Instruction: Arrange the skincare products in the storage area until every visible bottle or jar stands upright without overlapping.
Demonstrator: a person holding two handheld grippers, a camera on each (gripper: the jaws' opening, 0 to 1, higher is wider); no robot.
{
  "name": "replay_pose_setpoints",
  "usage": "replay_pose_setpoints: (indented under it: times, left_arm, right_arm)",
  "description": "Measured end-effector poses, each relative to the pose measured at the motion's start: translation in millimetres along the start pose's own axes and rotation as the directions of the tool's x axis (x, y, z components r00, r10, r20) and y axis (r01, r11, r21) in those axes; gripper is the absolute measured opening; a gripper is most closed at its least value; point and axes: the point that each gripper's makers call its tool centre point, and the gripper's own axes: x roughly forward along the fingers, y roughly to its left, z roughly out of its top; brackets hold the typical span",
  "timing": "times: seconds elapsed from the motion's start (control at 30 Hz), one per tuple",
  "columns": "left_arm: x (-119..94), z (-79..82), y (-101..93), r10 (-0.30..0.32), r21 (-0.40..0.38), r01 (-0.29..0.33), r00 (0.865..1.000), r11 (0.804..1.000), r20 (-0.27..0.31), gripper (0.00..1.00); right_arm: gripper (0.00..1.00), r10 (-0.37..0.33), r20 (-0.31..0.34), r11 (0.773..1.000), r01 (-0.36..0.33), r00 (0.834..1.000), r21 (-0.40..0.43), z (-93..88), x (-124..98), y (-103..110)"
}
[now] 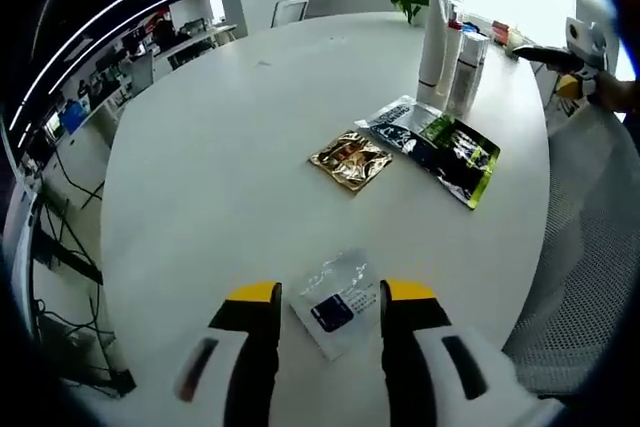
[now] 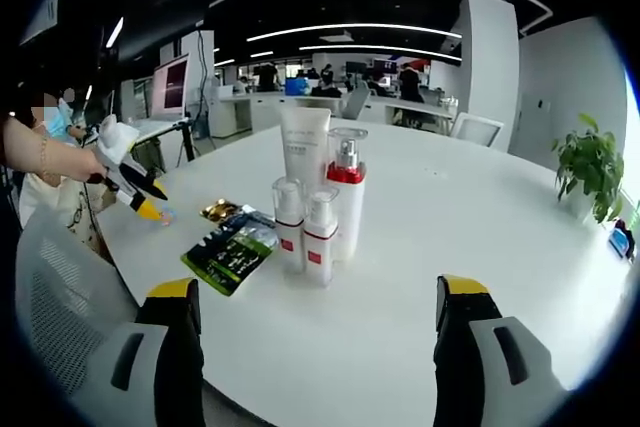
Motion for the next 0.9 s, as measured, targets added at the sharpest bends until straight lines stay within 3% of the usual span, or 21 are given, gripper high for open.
replay_pose_setpoints:
  times: [0.3, 0.67, 0.9]
  left_arm:
    - [5, -14.1, -8.9, -0.007, -0.001, 0.007, 1.000, 1.000, -0.024, 0.37]
    - [12, 1.6, -26.4, 0.006, 0.007, -0.006, 1.000, 1.000, 0.001, 0.36]
    - [25, 22.4, -52.1, 0.006, 0.015, -0.006, 1.000, 1.000, 0.010, 0.37]
  right_arm:
    - [0.97, 0.002, -0.003, 1.000, -0.002, 1.000, -0.001, -1.1, 1, 0]
    - [0.97, -0.002, -0.006, 1.000, 0.002, 1.000, 0.001, -1.7, 1, -2]
    - [0.97, -0.005, -0.005, 1.000, 0.005, 1.000, 0.002, -1.4, 0, -2]
